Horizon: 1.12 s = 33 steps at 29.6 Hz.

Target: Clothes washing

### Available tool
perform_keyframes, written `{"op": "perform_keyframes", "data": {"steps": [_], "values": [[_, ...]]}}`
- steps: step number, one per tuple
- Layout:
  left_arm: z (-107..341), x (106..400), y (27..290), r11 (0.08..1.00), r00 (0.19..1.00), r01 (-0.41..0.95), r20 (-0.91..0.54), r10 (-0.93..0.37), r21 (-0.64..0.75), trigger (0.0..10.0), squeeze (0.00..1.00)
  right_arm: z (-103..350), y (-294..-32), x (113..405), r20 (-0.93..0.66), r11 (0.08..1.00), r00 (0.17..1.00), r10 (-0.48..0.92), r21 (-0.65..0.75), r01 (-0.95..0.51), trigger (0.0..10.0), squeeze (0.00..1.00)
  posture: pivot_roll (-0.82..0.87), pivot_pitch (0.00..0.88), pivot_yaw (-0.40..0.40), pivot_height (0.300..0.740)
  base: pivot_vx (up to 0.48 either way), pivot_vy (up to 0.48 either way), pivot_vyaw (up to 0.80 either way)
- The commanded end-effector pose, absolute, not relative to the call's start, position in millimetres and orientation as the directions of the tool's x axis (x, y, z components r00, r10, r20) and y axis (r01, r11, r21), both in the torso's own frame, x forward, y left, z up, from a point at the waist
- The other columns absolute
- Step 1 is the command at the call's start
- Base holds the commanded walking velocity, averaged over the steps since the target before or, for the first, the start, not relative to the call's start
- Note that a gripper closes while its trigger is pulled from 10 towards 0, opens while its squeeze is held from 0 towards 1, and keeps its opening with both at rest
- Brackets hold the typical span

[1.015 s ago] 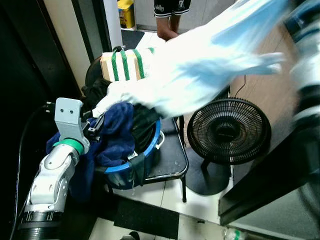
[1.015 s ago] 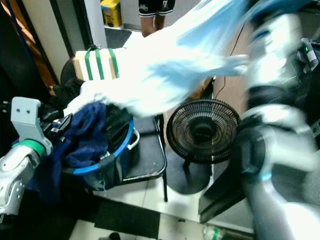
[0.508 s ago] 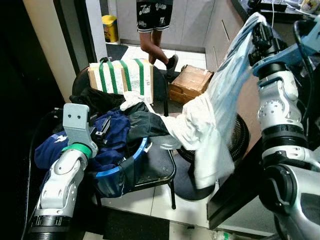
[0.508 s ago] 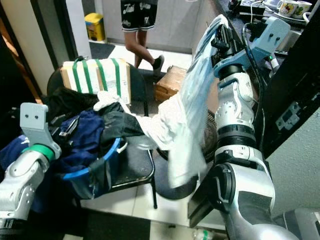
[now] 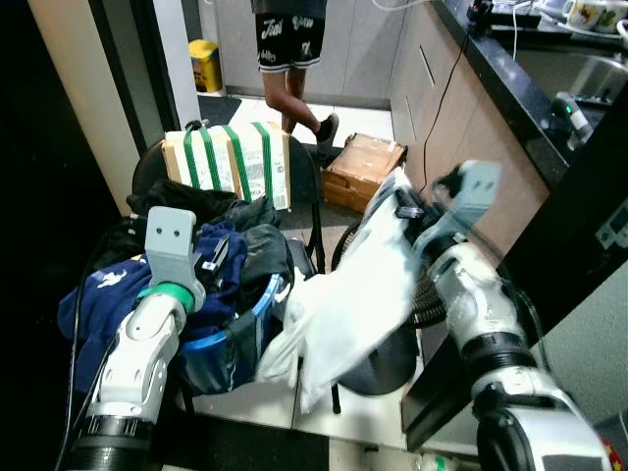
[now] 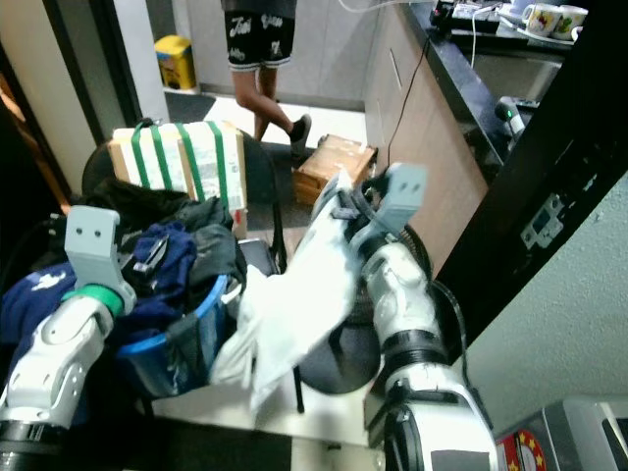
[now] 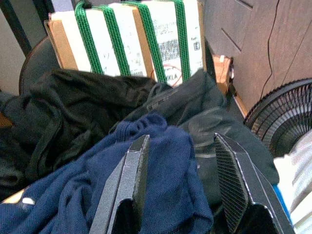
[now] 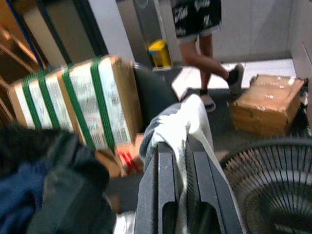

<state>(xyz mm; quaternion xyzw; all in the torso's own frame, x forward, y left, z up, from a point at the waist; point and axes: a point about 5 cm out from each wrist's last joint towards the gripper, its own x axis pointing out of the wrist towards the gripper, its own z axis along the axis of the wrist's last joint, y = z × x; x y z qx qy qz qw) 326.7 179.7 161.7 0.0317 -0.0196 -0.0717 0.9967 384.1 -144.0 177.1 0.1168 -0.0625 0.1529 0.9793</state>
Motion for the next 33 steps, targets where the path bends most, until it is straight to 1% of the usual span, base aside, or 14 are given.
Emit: {"op": "perform_keyframes", "data": {"steps": [1, 2, 5, 7, 8, 10, 13, 14, 15, 16, 17, 21, 23, 33], "values": [[148.5, 324.3, 177.0, 0.987, 0.989, 0.148, -0.018, -0.148, 0.062, 10.0, 0.0, 165.8, -138.8, 380.1, 0.114, 0.93, 0.946, 0.303, 0.181, -0.319, 0.0, 0.0, 0.03, 0.0, -0.014, 0.74, 0.0, 0.0, 0.0], [141.7, 322.9, 172.4, 0.985, 0.986, 0.163, -0.039, -0.161, 0.058, 10.0, 0.0, 147.8, -132.3, 372.9, 0.06, 0.93, 0.947, 0.317, 0.177, -0.323, 0.0, 0.0, 0.04, 0.0, -0.021, 0.74, 0.0, 0.0, 0.0], [132.0, 321.5, 165.9, 0.984, 0.983, 0.175, -0.064, -0.172, 0.038, 10.0, 0.0, 130.5, -126.6, 364.8, 0.02, 0.926, 0.946, 0.324, 0.201, -0.321, 0.0, 0.0, 0.04, 0.0, -0.032, 0.74, 0.0, 0.0, 0.0], [109.3, 316.8, 156.0, 0.985, 0.979, 0.169, -0.122, -0.164, 0.029, 10.0, 0.0, 87.0, -124.2, 347.7, -0.1, 0.932, 0.948, 0.303, 0.237, -0.273, 0.0, 0.0, 0.03, 0.0, -0.035, 0.74, 0.0, 0.0, 0.0], [109.3, 316.8, 156.0, 0.985, 0.979, 0.169, -0.122, -0.164, 0.029, 10.0, 0.0, 87.0, -124.2, 347.7, -0.1, 0.932, 0.948, 0.303, 0.237, -0.273, 0.0, 0.0, 0.03, 0.0, -0.035, 0.74, 0.0, 0.0, 0.0], [99.3, 313.5, 155.5, 0.992, 0.983, 0.128, -0.139, -0.124, 0.019, 10.0, 0.0, 69.4, -130.9, 338.2, -0.142, 0.934, 0.956, 0.256, 0.292, -0.207, 0.0, 0.0, 0.03, 0.0, -0.046, 0.74, 0.0, 0.0, 0.0], [99.7, 313.4, 155.5, 0.993, 0.984, 0.118, -0.136, -0.117, 0.003, 10.0, 0.0, 72.9, -135.3, 339.4, -0.122, 0.932, 0.966, 0.229, 0.315, -0.181, 0.0, 0.0, 0.03, 0.0, -0.046, 0.74, 0.0, 0.0, 0.0], [102.5, 314.2, 156.0, 0.994, 0.986, 0.109, -0.122, -0.109, -0.011, 10.0, 0.0, 81.8, -139.5, 343.9, -0.09, 0.933, 0.973, 0.213, 0.315, -0.175, 3.2, 0.0, 0.03, 0.0, -0.051, 0.74, 0.0, 0.0, 0.0], [102.5, 314.2, 156.0, 0.994, 0.986, 0.109, -0.122, -0.109, -0.011, 10.0, 0.0, 81.8, -139.5, 343.9, -0.09, 0.933, 0.973, 0.213, 0.315, -0.175, 3.2, 0.0, 0.03, 0.0, -0.051, 0.74, 0.0, 0.0, 0.0], [106.2, 315.0, 155.9, 0.994, 0.989, 0.109, -0.097, -0.11, -0.017, 10.0, 0.0, 95.2, -143.1, 350.0, -0.042, 0.936, 0.977, 0.207, 0.3, -0.186, 10.0, 0.0, 0.03, 0.0, -0.057, 0.74, 0.0, 0.0, 0.0], [106.2, 315.0, 155.9, 0.994, 0.989, 0.109, -0.097, -0.11, -0.017, 10.0, 0.0, 95.2, -143.1, 350.0, -0.042, 0.936, 0.977, 0.207, 0.3, -0.186, 10.0, 0.0, 0.03, 0.0, -0.057, 0.74, 0.0, 0.0, 0.0], [120.3, 314.5, 160.4, 0.997, 0.997, 0.074, 0.009, -0.074, -0.016, 10.0, 0.0, 128.7, -151.5, 363.7, 0.072, 0.941, 0.98, 0.186, 0.274, -0.199, 10.0, 0.0, 0.03, 0.0, -0.061, 0.74, 0.0, 0.0, 0.0], [133.8, 313.5, 165.1, 0.998, 0.995, 0.052, 0.09, -0.05, -0.024, 10.0, 0.0, 158.8, -160.1, 373.4, 0.164, 0.941, 0.973, 0.161, 0.274, -0.201, 10.0, 0.0, 0.04, 0.0, -0.073, 0.74, 0.0, 0.0, -0.8], [147.3, 318.1, 166.1, 0.995, 0.987, 0.081, 0.134, -0.088, 0.056, 10.0, 0.0, 201.4, -173.7, 385.1, 0.283, 0.949, 0.953, 0.108, 0.258, -0.184, 10.0, 0.0, 0.04, 0.0, -0.08, 0.74, 0.0, 0.0, -0.8]]}}
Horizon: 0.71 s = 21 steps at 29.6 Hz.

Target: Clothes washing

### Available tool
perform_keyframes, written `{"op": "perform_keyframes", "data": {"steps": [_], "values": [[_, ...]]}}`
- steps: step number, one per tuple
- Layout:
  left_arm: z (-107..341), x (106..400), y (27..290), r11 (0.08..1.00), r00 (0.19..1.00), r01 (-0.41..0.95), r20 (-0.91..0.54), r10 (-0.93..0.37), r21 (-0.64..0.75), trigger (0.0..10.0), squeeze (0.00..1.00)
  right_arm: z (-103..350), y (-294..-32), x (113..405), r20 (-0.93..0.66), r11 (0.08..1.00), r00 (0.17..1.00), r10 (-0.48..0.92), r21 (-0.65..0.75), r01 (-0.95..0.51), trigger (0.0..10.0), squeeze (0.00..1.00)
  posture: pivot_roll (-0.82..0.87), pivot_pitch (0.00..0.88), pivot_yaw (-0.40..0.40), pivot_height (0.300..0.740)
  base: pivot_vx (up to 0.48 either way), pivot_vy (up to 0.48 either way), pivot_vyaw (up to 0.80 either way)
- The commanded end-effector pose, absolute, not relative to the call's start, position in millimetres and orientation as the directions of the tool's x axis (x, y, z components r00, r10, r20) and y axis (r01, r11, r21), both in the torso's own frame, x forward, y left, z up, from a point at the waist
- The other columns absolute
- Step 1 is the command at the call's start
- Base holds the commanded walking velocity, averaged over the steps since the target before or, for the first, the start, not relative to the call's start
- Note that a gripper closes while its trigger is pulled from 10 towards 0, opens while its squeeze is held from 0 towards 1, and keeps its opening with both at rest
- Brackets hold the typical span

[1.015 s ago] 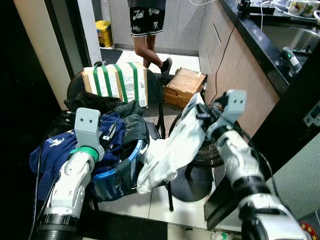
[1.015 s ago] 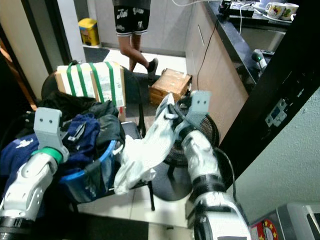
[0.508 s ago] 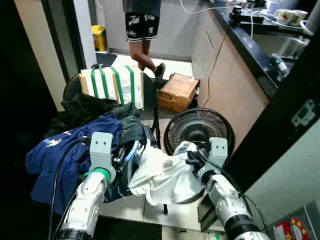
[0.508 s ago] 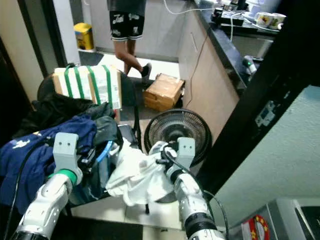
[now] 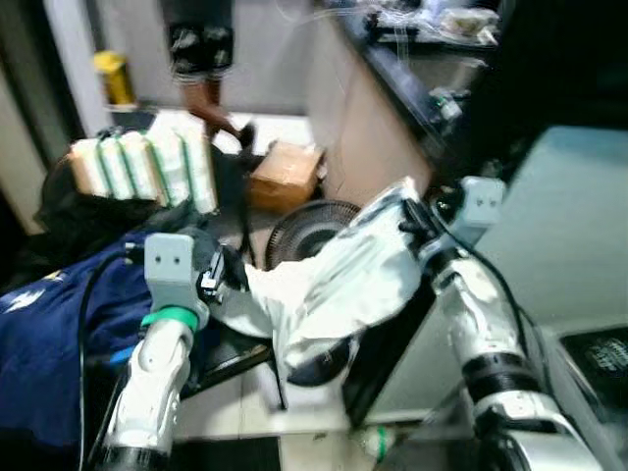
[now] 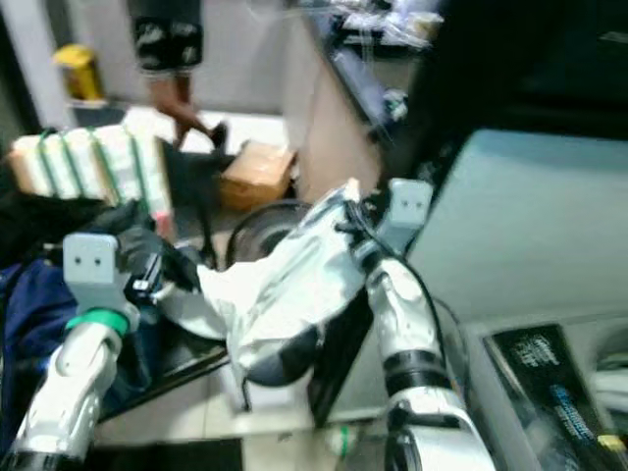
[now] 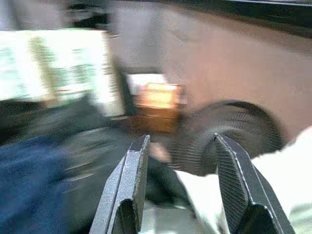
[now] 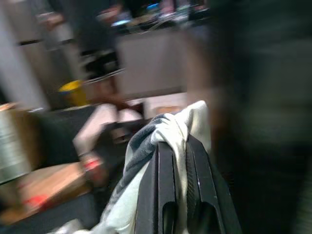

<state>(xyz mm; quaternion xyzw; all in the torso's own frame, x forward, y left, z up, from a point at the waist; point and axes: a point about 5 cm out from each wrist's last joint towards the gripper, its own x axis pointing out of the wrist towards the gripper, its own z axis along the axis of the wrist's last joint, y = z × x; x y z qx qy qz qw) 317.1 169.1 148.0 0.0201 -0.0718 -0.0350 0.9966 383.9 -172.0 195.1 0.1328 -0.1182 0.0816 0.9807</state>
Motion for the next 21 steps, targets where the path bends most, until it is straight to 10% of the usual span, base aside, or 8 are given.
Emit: {"op": "perform_keyframes", "data": {"steps": [1, 16, 21], "values": [[146.6, 317.5, 167.0, 0.995, 0.987, 0.082, 0.132, -0.089, 0.058, 10.0, 0.0, 201.6, -174.9, 385.4, 0.284, 0.947, 0.953, 0.102, 0.267, -0.181, 10.0, 0.0, 0.04, 0.0, -0.08, 0.74, 0.0, 0.0, -0.8], [141.0, 308.1, 152.5, 0.978, 0.972, 0.198, 0.114, -0.205, 0.068, 10.0, 0.0, 178.0, -178.0, 375.9, 0.224, 0.913, 0.943, 0.246, 0.274, -0.303, 10.0, 0.0, 0.05, 0.0, -0.06, 0.74, 0.0, 0.0, -0.8], [153.4, 305.0, 147.0, 0.966, 0.952, 0.258, 0.166, -0.256, 0.011, 10.0, 0.0, 210.6, -176.8, 376.2, 0.392, 0.778, 0.894, 0.217, 0.484, -0.401, 10.0, 0.0, 0.05, 0.003, -0.057, 0.74, 0.0, 0.0, -0.8]]}}
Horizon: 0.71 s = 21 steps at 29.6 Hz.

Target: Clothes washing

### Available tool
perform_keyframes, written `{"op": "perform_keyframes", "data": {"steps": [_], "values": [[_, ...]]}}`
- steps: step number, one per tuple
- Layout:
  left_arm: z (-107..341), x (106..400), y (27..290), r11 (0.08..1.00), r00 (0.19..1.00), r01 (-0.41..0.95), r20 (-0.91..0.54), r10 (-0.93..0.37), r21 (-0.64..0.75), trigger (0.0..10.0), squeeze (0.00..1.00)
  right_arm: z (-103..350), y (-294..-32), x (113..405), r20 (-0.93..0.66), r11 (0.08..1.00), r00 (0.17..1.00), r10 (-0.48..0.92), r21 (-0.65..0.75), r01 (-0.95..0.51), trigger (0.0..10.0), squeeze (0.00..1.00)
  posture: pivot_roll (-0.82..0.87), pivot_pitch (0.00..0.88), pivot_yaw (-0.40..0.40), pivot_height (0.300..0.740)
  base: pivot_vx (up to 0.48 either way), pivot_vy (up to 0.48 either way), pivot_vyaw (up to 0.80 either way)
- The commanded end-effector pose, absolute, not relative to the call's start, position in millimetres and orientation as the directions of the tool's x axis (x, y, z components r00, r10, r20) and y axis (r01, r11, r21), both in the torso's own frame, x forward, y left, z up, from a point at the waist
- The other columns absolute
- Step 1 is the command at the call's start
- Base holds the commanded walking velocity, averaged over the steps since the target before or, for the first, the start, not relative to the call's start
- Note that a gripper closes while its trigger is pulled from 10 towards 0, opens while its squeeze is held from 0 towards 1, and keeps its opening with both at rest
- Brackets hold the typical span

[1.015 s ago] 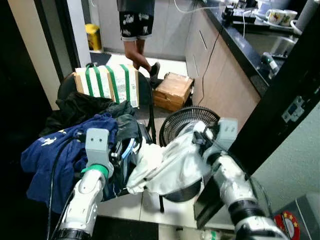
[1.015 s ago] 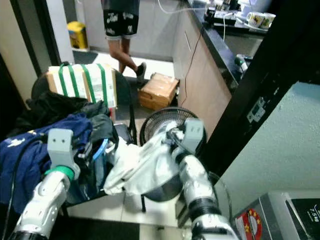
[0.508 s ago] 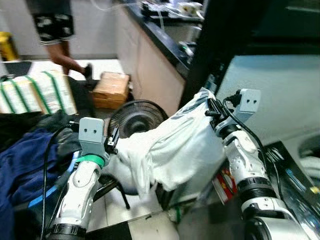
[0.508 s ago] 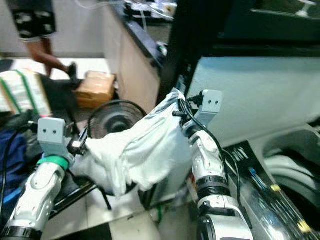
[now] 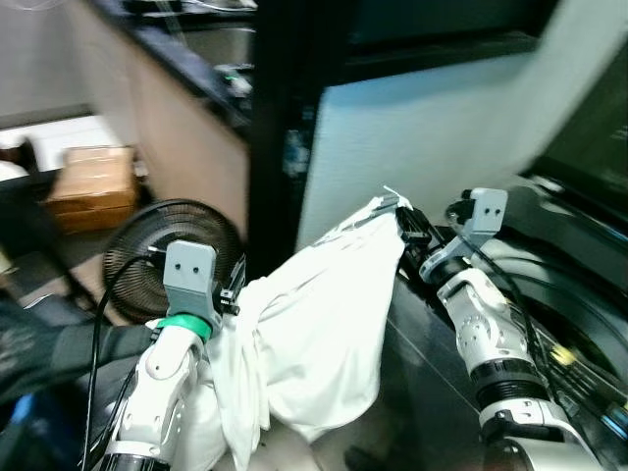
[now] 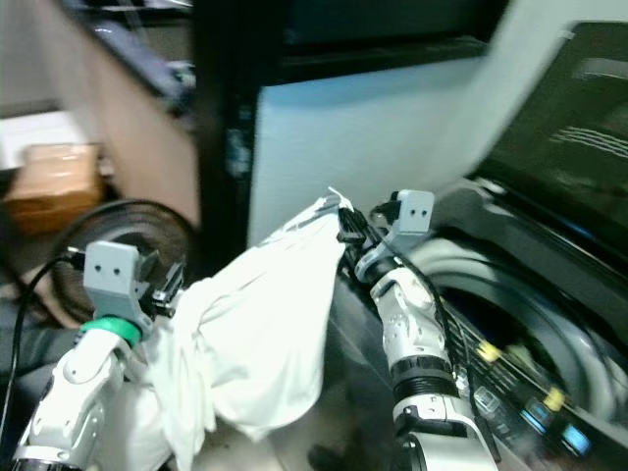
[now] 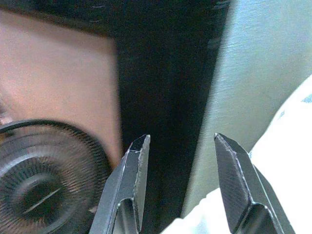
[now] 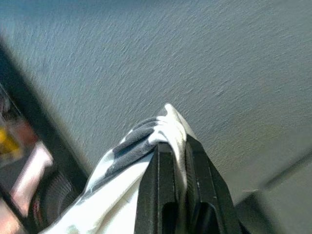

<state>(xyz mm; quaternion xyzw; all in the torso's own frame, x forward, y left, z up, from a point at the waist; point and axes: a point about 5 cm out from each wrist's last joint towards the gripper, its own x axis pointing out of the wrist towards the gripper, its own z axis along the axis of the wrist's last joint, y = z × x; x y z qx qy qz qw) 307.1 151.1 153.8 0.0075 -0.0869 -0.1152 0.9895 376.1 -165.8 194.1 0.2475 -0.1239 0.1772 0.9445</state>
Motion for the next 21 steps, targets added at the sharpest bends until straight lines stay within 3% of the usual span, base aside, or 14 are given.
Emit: {"op": "perform_keyframes", "data": {"steps": [1, 4, 14, 21], "values": [[155.8, 303.4, 144.9, 0.959, 0.944, 0.284, 0.175, -0.281, 0.008, 10.0, 0.0, 225.6, -179.2, 376.2, 0.452, 0.729, 0.872, 0.187, 0.532, -0.432, 10.0, 0.0, 0.05, 0.008, -0.05, 0.74, 0.0, 0.0, -0.8], [158.0, 302.2, 142.7, 0.952, 0.936, 0.305, 0.181, -0.302, 0.01, 10.0, 0.0, 248.9, -185.8, 377.2, 0.524, 0.682, 0.84, 0.143, 0.563, -0.467, 10.0, 0.0, 0.05, 0.008, -0.05, 0.74, 0.0, 0.0, -0.8], [169.9, 305.1, 148.0, 0.951, 0.93, 0.308, 0.208, -0.304, 0.014, 10.0, 0.0, 304.8, -217.4, 381.1, 0.647, 0.678, 0.761, 0.046, 0.54, -0.499, 10.0, 0.0, 0.07, 0.006, -0.05, 0.74, 0.0, 0.0, -0.8], [174.1, 305.2, 150.3, 0.949, 0.926, 0.316, 0.215, -0.311, 0.013, 10.0, 0.0, 340.5, -218.9, 381.3, 0.695, 0.66, 0.718, 0.038, 0.522, -0.54, 10.0, 0.0, 0.06, 0.005, -0.05, 0.74, 0.0, 0.0, -0.8]]}}
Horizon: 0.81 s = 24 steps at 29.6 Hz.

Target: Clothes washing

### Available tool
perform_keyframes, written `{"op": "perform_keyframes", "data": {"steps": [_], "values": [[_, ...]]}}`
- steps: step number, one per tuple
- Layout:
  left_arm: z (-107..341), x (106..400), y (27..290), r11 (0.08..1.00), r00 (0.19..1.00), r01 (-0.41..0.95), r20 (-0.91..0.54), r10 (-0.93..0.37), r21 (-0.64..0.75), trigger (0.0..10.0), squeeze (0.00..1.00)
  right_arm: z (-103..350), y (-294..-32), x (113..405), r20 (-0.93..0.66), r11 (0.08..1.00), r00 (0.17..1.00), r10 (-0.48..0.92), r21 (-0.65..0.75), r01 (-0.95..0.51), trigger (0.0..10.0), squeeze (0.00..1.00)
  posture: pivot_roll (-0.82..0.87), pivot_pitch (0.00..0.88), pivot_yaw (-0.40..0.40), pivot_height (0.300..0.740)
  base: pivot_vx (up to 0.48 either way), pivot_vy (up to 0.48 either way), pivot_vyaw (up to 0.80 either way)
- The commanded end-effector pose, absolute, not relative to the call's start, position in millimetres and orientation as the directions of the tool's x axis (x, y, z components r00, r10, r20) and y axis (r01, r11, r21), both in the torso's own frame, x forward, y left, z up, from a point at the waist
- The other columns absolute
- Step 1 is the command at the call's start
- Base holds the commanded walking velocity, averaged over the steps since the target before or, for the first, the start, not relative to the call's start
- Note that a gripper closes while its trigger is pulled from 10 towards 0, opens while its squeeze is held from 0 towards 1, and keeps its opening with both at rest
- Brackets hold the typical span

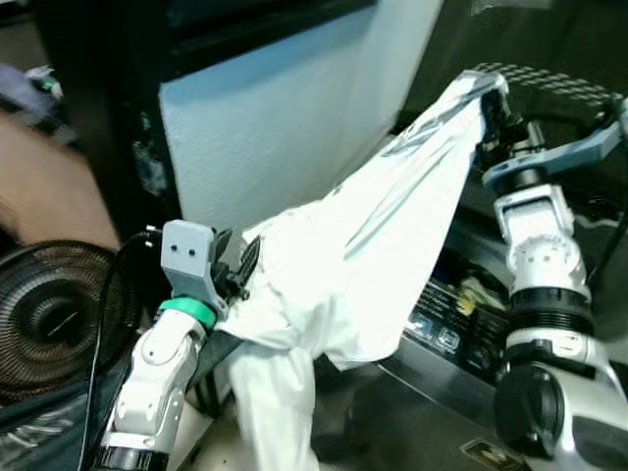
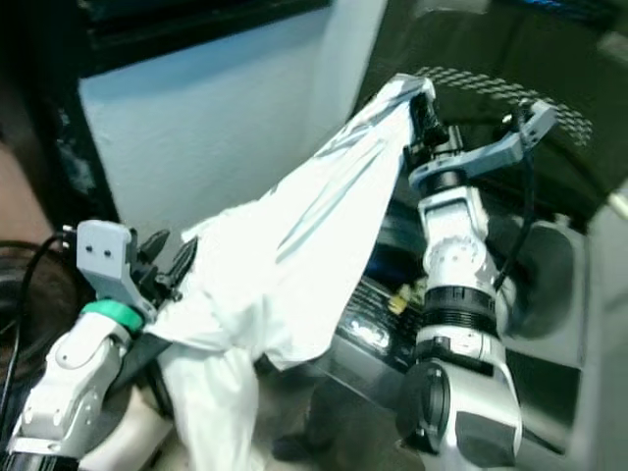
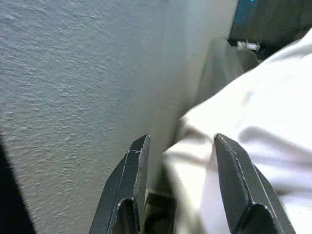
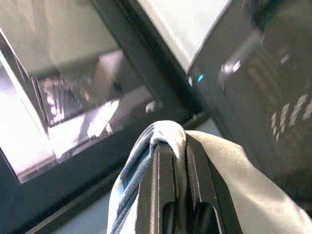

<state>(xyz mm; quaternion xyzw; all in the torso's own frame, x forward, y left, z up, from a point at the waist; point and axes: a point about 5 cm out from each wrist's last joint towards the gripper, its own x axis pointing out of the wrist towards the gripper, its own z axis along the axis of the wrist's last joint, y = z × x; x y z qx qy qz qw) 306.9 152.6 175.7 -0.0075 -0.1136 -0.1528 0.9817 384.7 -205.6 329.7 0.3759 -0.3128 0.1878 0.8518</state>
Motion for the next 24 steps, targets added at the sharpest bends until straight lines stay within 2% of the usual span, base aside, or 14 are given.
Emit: {"op": "perform_keyframes", "data": {"steps": [1, 9, 16, 20, 24], "values": [[174.1, 305.2, 150.3, 0.949, 0.926, 0.316, 0.215, -0.311, 0.013, 10.0, 0.0, 340.5, -218.9, 381.3, 0.695, 0.66, 0.718, 0.038, 0.522, -0.54, 10.0, 0.0, 0.06, 0.005, -0.05, 0.74, 0.0, 0.0, -0.8], [173.7, 303.8, 143.7, 0.944, 0.921, 0.33, 0.224, -0.319, -0.016, 10.0, 0.0, 360.1, -205.5, 386.1, 0.702, 0.68, 0.71, 0.06, 0.492, -0.544, 10.0, 0.0, 0.05, 0.001, -0.061, 0.74, 0.0, 0.0, -0.8], [174.4, 303.0, 143.1, 0.948, 0.925, 0.317, 0.228, -0.302, -0.027, 10.0, 0.0, 363.4, -185.8, 388.8, 0.694, 0.684, 0.704, 0.147, 0.443, -0.58, 10.0, 0.0, 0.05, 0.008, -0.075, 0.74, 0.0, 0.0, -0.8], [174.8, 302.5, 151.3, 0.966, 0.945, 0.257, 0.209, -0.25, -0.008, 10.0, 0.0, 367.1, -179.5, 389.2, 0.698, 0.675, 0.698, 0.161, 0.438, -0.594, 10.0, 0.0, 0.05, 0.009, -0.082, 0.74, 0.0, 0.0, -0.8], [184.9, 305.8, 172.5, 0.994, 0.968, 0.106, 0.232, -0.099, -0.021, 10.0, 0.0, 373.9, -166.2, 389.0, 0.701, 0.676, 0.679, 0.219, 0.393, -0.623, 10.0, 0.0, 0.06, 0.006, -0.1, 0.74, 0.0, 0.0, -0.8]]}}
